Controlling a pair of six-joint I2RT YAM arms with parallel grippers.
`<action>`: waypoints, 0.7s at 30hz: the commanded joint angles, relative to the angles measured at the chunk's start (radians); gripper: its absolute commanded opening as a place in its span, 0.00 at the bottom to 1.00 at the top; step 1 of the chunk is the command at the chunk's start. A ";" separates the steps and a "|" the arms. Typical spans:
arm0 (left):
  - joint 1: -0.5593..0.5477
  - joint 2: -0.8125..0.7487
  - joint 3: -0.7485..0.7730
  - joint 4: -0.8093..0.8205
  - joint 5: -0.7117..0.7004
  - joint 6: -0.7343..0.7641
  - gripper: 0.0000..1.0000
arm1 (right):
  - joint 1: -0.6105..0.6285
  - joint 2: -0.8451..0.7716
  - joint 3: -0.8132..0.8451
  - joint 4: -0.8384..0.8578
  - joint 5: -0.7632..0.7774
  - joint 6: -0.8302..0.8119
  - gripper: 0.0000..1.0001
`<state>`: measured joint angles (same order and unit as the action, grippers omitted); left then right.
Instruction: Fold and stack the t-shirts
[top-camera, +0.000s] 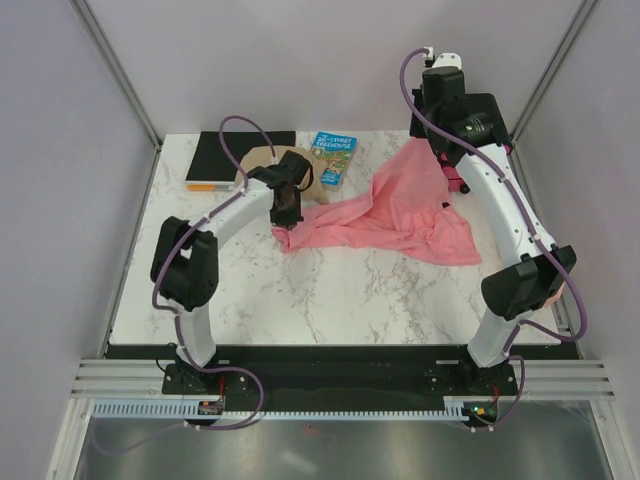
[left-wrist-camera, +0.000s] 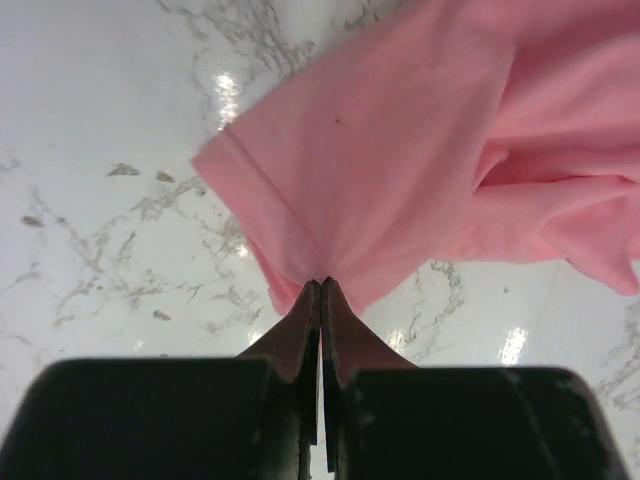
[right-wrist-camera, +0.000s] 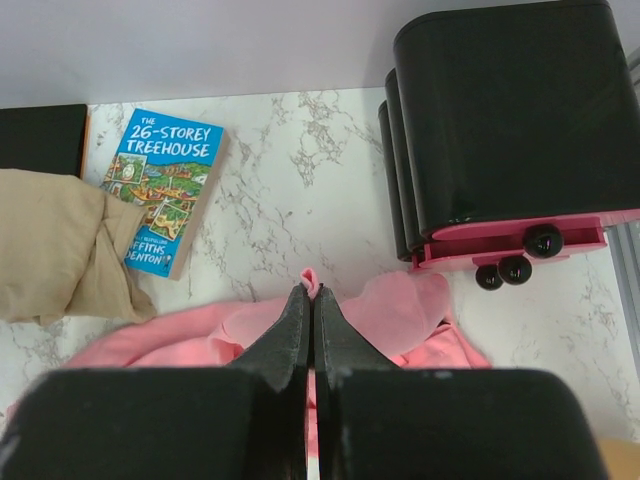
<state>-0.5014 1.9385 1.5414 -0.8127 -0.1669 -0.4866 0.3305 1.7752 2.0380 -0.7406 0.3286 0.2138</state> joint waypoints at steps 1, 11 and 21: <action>0.001 -0.222 0.043 0.009 -0.198 -0.052 0.02 | -0.008 -0.069 -0.016 0.047 0.055 0.010 0.00; 0.038 -0.461 0.043 -0.066 -0.407 -0.118 0.02 | -0.010 -0.240 -0.143 0.135 0.161 0.010 0.00; 0.081 -0.595 -0.029 -0.129 -0.419 -0.116 0.02 | -0.010 -0.454 -0.286 0.172 0.164 0.010 0.00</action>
<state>-0.4324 1.4139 1.5303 -0.9119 -0.5472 -0.5835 0.3233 1.3949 1.7836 -0.6147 0.4877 0.2218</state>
